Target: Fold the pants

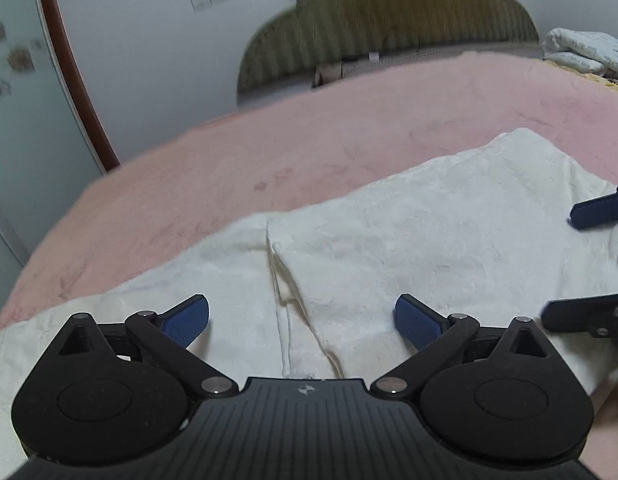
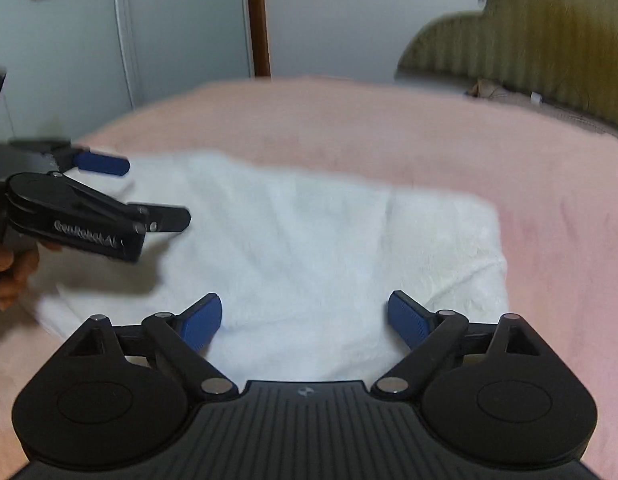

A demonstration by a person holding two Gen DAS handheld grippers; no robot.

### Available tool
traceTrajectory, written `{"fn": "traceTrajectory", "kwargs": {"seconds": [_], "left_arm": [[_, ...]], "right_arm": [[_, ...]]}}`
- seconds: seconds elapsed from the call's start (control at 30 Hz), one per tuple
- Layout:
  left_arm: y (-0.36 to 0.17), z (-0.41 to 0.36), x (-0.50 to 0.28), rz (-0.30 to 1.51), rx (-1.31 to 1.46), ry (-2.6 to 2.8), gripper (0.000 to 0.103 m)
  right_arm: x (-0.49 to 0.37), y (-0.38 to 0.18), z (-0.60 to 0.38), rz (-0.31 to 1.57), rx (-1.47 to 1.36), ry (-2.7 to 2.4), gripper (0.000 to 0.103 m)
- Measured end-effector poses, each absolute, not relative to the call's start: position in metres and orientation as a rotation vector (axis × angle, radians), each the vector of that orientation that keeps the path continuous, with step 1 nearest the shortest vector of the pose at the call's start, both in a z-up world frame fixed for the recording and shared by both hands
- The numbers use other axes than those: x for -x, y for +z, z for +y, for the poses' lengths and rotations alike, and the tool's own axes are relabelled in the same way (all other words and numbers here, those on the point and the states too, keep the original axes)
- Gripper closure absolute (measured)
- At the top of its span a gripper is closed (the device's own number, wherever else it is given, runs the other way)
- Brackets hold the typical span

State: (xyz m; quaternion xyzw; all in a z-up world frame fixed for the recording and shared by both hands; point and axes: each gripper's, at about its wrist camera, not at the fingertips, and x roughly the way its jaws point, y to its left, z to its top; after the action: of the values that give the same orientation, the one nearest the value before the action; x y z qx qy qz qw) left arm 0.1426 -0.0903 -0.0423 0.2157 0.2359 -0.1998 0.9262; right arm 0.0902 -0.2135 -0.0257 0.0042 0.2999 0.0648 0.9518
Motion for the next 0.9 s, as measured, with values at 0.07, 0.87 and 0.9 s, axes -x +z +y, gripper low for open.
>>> {"fn": "traceTrajectory", "kwargs": {"seconds": [0.07, 0.87, 0.9], "left_arm": [[-0.044, -0.087, -0.138, 0.477, -0.436, -0.400, 0.000], [-0.047, -0.052, -0.109, 0.545, -0.266, -0.419, 0.000], [-0.047, -0.051, -0.111, 0.551, -0.259, -0.422, 0.000]], "right_arm": [[-0.082, -0.026, -0.212, 0.607, 0.003, 0.139, 0.004], [-0.105, -0.033, -0.177, 0.596, 0.086, 0.098, 0.000], [-0.106, -0.033, -0.181, 0.603, 0.064, 0.104, 0.000]]}}
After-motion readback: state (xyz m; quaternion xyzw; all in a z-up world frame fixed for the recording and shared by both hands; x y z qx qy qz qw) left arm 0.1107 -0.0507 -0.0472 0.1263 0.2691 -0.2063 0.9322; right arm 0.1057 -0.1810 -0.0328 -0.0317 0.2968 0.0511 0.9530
